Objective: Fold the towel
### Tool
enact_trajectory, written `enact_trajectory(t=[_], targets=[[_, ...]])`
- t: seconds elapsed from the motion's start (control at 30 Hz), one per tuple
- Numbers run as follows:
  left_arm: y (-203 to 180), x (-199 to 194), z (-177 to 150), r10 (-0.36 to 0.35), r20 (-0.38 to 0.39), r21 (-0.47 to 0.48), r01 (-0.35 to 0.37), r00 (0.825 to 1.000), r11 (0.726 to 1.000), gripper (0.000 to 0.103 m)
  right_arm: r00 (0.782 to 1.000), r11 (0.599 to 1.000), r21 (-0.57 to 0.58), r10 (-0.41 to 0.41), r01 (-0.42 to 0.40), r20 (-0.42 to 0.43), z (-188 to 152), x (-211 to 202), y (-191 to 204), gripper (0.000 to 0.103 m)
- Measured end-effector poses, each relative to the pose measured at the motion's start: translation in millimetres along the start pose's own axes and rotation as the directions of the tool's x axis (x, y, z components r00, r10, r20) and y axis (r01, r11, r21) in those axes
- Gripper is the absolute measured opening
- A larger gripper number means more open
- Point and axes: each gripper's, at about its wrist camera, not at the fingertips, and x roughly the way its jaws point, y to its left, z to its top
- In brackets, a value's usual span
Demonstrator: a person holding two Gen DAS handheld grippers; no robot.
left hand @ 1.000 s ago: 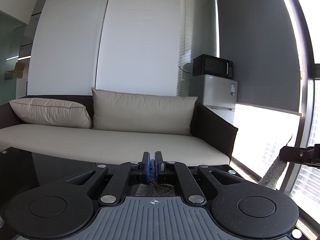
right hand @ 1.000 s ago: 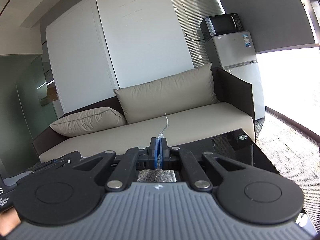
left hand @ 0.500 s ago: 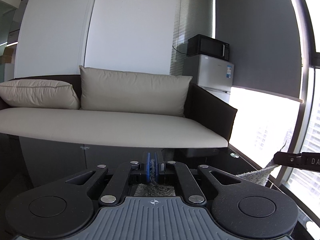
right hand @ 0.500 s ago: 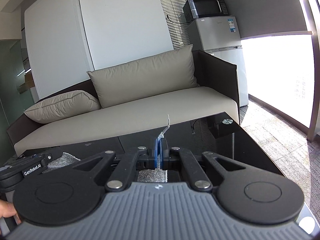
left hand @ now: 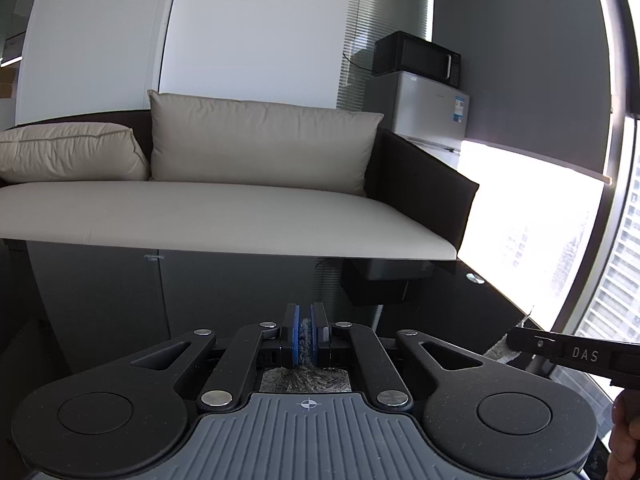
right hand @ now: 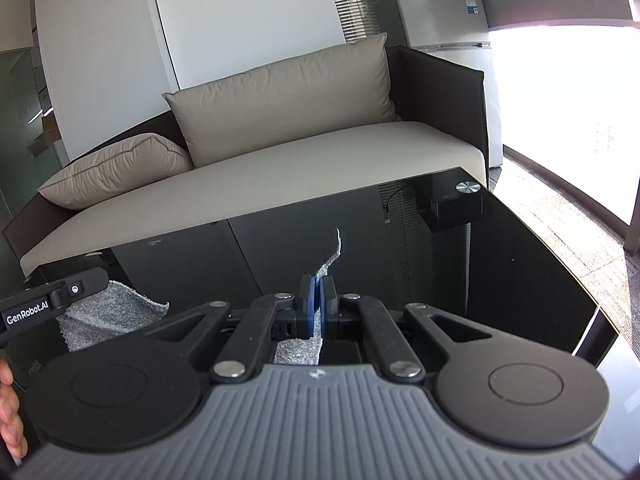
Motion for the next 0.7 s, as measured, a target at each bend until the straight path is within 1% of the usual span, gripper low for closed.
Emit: enact_trajectory(t=[0.07,0.13,0.17,0.2,0.23,0.27,0.33,0.43,0.5,0.6,0.63,0.7], targets=[[1.6,3.7,-0.8,0.0,-0.011,0.002,0.0,1.0,1.0,0.006,1.0,1.0,0.005,0.004,-0.004,-0.029,-2.4,7.7,-2.2,0.003],[2.9,7.1,-1.5,0.001,-0.02,0.005,-0.001,1.0,1.0,0.006,0.999,1.0,0.003,0.0,0.0,-0.049,-4.9,12.6,-3.0,0.006],[3.7,9.1,-1.9,0.001,-0.026,0.006,-0.001,1.0,1.0,0.007,0.999,1.0,0.003,0.003,-0.003,-0.052,-6.0,14.0,-3.8,0.012],[4.8,11.6,-2.5,0.0,-0.035,0.006,0.0,0.999,1.0,0.007,0.999,1.0,0.007,0.001,0.0,-0.052,-6.9,14.5,-4.9,0.031],[5.8,13.6,-3.1,0.001,-0.041,0.006,0.0,0.999,1.0,0.009,0.999,1.0,0.015,-0.008,0.009,-0.048,-7.7,14.2,-6.4,0.041],[6.8,15.1,-3.5,0.003,-0.046,0.005,-0.003,0.999,1.0,0.009,0.999,1.0,0.022,-0.015,0.016,-0.04,-8.3,12.7,-8.1,0.053],[9.8,19.2,-4.1,0.004,-0.061,0.001,-0.004,0.998,1.0,0.01,0.999,0.999,0.035,-0.015,0.017,-0.036,-8.3,10.4,-12.1,0.055],[15.3,24.9,-5.5,0.01,-0.082,-0.001,-0.011,0.997,1.0,0.024,0.998,0.999,0.041,-0.007,0.009,-0.057,-9.7,7.5,-16.0,0.055],[19.6,25.6,-6.4,0.02,-0.085,-0.006,-0.021,0.996,1.0,0.026,0.997,1.0,0.028,0.002,0.001,-0.08,-12.5,5.5,-16.3,0.055],[26.7,24.9,-5.6,0.032,-0.089,-0.012,-0.033,0.995,0.999,0.031,0.993,1.0,-0.01,0.004,-0.006,-0.114,-16.8,2.5,-13.7,0.055],[29.2,24.6,-5.2,0.034,-0.092,-0.015,-0.035,0.995,0.999,0.034,0.992,1.0,-0.017,0.014,-0.016,-0.126,-18.0,1.8,-12.6,0.055],[34.2,23.9,-4.4,0.037,-0.096,-0.022,-0.039,0.995,0.999,0.035,0.989,0.998,-0.029,0.042,-0.047,-0.142,-21.0,1.4,-9.3,0.055]])
